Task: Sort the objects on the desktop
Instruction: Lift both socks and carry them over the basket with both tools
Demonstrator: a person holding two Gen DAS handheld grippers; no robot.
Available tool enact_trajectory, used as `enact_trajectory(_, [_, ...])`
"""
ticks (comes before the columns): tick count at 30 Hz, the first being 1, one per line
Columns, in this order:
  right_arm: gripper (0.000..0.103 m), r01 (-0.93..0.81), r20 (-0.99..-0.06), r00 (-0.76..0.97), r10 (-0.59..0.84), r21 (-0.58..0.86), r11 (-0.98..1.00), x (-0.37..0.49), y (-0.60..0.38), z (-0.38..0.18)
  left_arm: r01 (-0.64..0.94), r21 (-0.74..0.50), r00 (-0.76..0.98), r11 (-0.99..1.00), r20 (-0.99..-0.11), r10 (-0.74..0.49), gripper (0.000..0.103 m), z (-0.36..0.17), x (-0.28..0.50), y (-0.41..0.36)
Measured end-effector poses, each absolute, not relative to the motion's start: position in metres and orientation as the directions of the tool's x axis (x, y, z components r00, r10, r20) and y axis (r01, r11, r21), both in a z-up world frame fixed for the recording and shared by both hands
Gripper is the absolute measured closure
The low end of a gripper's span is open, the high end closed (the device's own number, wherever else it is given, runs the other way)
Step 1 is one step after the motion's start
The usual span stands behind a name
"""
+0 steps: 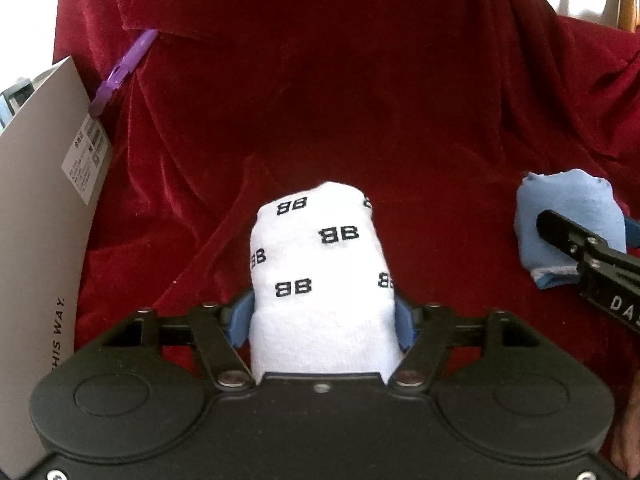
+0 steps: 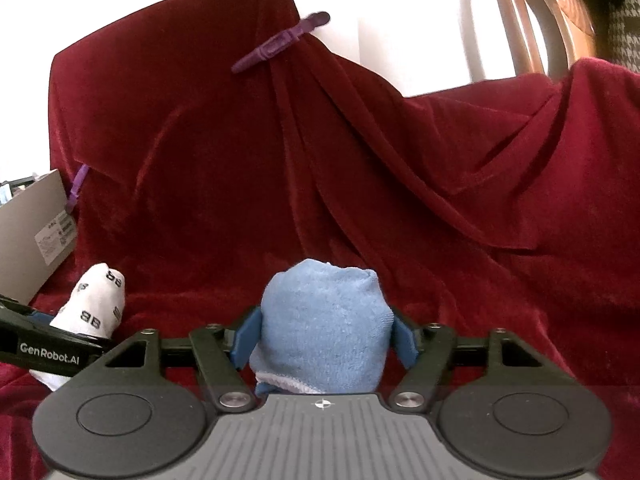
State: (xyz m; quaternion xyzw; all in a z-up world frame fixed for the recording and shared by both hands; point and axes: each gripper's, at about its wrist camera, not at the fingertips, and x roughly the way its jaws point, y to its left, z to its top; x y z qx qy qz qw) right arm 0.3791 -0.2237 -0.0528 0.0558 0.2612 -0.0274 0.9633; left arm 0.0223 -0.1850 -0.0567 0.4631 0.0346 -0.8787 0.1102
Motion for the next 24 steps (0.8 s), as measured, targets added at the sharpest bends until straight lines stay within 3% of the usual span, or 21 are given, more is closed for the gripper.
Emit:
enact_trajectory(7, [0.048,0.046,-0.545,0.838,-0.030,0.017,0.999,0.378,-0.214,-0.045,0.306,0.094,-0.527,-0.948,-0.812,-0.250,0.046,-0.023,0.051,-0.179])
enact_trajectory(8, [0.052,0.046,-0.558,0.829,-0.014,0.042,0.998,0.376,-0.217,-0.038,0.301,0.098,-0.534,-0.949,-0.807,-0.253,0.046,-0.012,0.058,-0.179])
enact_trajectory(11, [0.053,0.054,-0.564,0.825,0.023,0.119,0.991,0.368,-0.229,-0.009,0.284,0.131,-0.574,-0.950,-0.770,-0.278,0.046,0.022,0.015,-0.134])
enact_trajectory(16, [0.053,0.076,-0.565,0.824,0.045,0.189,0.979,0.355,-0.244,0.045,0.305,0.145,-0.609,-0.941,-0.730,-0.310,0.046,0.089,0.023,-0.155])
enact_trajectory(21, [0.053,0.099,-0.619,0.768,0.163,0.365,0.926,0.341,-0.265,0.092,0.319,0.075,-0.610,-0.945,-0.747,-0.265,0.046,0.115,0.015,-0.166])
enact_trajectory(24, [0.053,0.131,-0.634,0.753,0.179,0.411,0.902,0.328,-0.270,0.114,0.318,0.110,-0.623,-0.942,-0.725,-0.294,0.046,0.105,0.007,-0.182])
